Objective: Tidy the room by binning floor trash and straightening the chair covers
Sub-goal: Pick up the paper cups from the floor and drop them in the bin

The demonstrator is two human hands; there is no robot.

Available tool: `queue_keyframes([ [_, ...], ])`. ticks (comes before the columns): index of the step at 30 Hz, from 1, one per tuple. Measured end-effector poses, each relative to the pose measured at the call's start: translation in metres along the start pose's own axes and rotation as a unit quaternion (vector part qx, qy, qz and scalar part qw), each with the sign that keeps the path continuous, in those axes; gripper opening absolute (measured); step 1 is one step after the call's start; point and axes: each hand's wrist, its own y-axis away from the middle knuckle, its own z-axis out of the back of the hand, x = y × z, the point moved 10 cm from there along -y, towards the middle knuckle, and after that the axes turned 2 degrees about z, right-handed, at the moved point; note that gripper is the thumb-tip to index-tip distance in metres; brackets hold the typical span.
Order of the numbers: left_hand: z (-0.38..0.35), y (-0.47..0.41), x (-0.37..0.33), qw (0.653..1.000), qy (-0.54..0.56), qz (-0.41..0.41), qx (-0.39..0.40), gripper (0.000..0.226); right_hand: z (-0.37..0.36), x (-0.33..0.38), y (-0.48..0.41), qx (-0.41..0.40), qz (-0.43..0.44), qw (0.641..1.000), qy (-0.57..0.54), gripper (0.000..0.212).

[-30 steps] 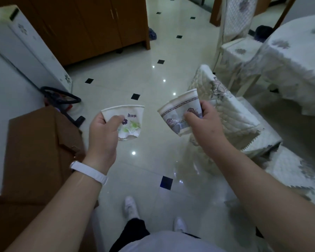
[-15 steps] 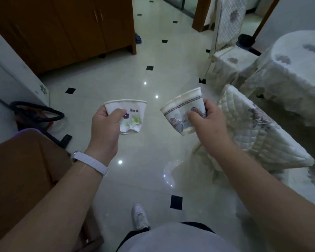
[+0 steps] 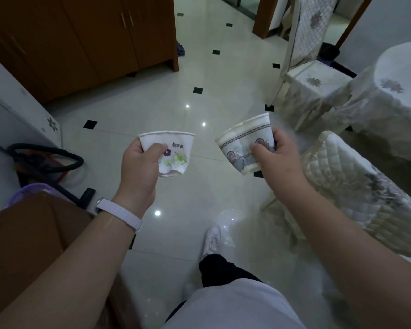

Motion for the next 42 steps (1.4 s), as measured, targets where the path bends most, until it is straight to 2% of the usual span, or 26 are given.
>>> queue_keyframes([
  [6,-0.023,-0.081,-0.019,0.999,-0.033,-0.018,-0.009,0.014,-0.026,-0.004,-0.090,-0.007,0.007,0.999,-0.030,0.007],
  [15,-0.112,-0.206,-0.072,0.997,-0.073,-0.037,0.005,0.017,-0.023,0.013,-0.234,-0.031,-0.001,0.997,-0.065,0.008],
  [19,-0.147,-0.242,-0.083,0.995,-0.080,-0.044,0.029,0.016,-0.012,0.022,-0.275,-0.057,-0.004,0.995,-0.078,0.015],
  [27,-0.190,-0.326,-0.084,0.995,-0.074,-0.032,0.066,0.012,-0.021,0.018,-0.345,-0.082,-0.028,0.994,-0.073,0.012],
  [33,-0.211,-0.416,-0.088,0.994,-0.064,-0.017,0.087,0.018,-0.047,0.024,-0.413,-0.123,-0.036,0.991,-0.043,0.011],
  [38,-0.221,-0.503,-0.103,0.992,-0.049,0.012,0.116,0.018,-0.090,0.049,-0.476,-0.146,-0.033,0.988,-0.036,0.018],
  [42,-0.226,-0.576,-0.122,0.990,-0.043,0.029,0.130,0.017,-0.122,0.072,-0.528,-0.159,-0.036,0.987,0.000,0.015],
])
